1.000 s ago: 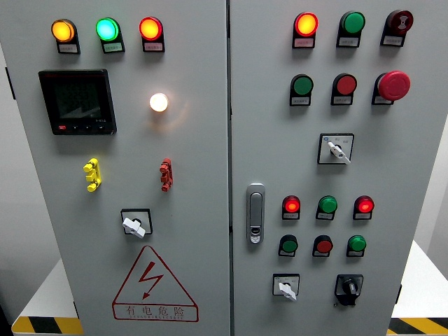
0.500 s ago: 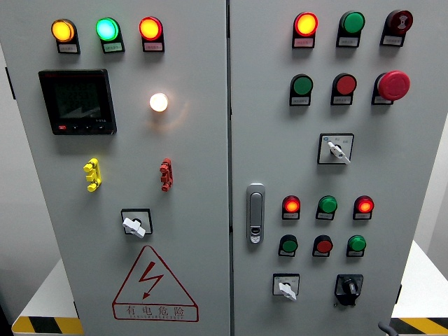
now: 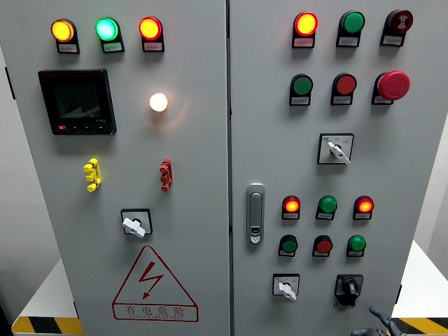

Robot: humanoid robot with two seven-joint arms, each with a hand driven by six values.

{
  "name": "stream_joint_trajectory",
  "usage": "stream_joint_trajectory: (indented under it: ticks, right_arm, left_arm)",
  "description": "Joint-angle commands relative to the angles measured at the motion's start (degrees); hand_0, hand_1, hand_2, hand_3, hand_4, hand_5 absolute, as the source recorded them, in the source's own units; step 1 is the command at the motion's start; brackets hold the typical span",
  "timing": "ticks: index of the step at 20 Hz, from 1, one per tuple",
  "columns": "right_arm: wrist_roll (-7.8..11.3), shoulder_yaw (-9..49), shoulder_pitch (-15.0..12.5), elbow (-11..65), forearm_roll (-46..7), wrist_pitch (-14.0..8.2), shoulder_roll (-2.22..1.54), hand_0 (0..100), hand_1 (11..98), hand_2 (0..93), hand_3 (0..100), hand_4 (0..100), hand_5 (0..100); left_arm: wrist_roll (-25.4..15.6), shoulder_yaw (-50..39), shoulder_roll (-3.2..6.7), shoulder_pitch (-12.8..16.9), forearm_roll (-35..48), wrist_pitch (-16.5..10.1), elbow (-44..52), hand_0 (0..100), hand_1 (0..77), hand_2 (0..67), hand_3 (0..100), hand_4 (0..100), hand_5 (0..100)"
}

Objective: Trip black knob to open circuit
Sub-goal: 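Raise the right hand up to the black rotary knob at the bottom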

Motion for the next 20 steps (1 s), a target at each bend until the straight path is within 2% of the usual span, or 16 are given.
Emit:
stream_joint_trajectory:
  ticks: [1, 8, 9, 15, 17, 18, 20]
  right_arm:
    - [-0.21, -0.2, 1.0, -0.1, 0.0, 0.0, 0.16, 80, 41.1, 4.5, 53, 46, 57]
    - [-0.92, -1.5, 1.8, 0.0, 0.2, 0.0, 0.69, 81, 41.0, 4.8, 55, 47, 58]
    - [-0.92, -1.6, 1.7, 0.1, 0.1, 0.0, 0.95, 81, 40.9, 4.8, 55, 47, 58]
    - [-1.36, -2.1, 2.8, 0.0, 0.2, 0.0, 0.96, 81, 40.9, 4.9, 55, 47, 59]
    - [-1.36, -2.3, 2.8, 0.1, 0.2, 0.0, 1.13, 81, 40.8, 5.0, 55, 47, 59]
    - [-1.36, -2.4, 2.8, 0.1, 0.2, 0.0, 1.39, 81, 40.8, 5.0, 55, 47, 59]
    - [-1.36, -3.0, 2.7, 0.3, 0.2, 0.0, 1.4, 81, 40.8, 5.1, 55, 48, 59]
  left_arm:
    - [0.0, 0.0, 0.01, 0.0, 0.0, 0.0, 0.0, 0, 3.4, 12.7, 21, 7, 2]
    - [0.0, 0.0, -0.08, 0.0, 0.0, 0.0, 0.0, 0, 3.5, 12.6, 21, 7, 2]
    - [0.0, 0.0, 0.01, 0.0, 0.0, 0.0, 0.0, 0, 3.6, 12.7, 21, 7, 2]
    - [0.0, -0.1, 0.01, 0.0, 0.0, 0.0, 0.0, 0, 3.5, 12.7, 21, 7, 2]
    - [0.0, 0.0, -0.08, 0.0, 0.0, 0.0, 0.0, 0, 3.5, 12.7, 21, 7, 2]
    - [0.0, -0.1, 0.01, 0.0, 0.0, 0.0, 0.0, 0, 3.5, 12.7, 21, 7, 2]
    - [0.0, -0.1, -0.08, 0.0, 0.0, 0.0, -0.1, 0, 3.6, 12.7, 21, 7, 2]
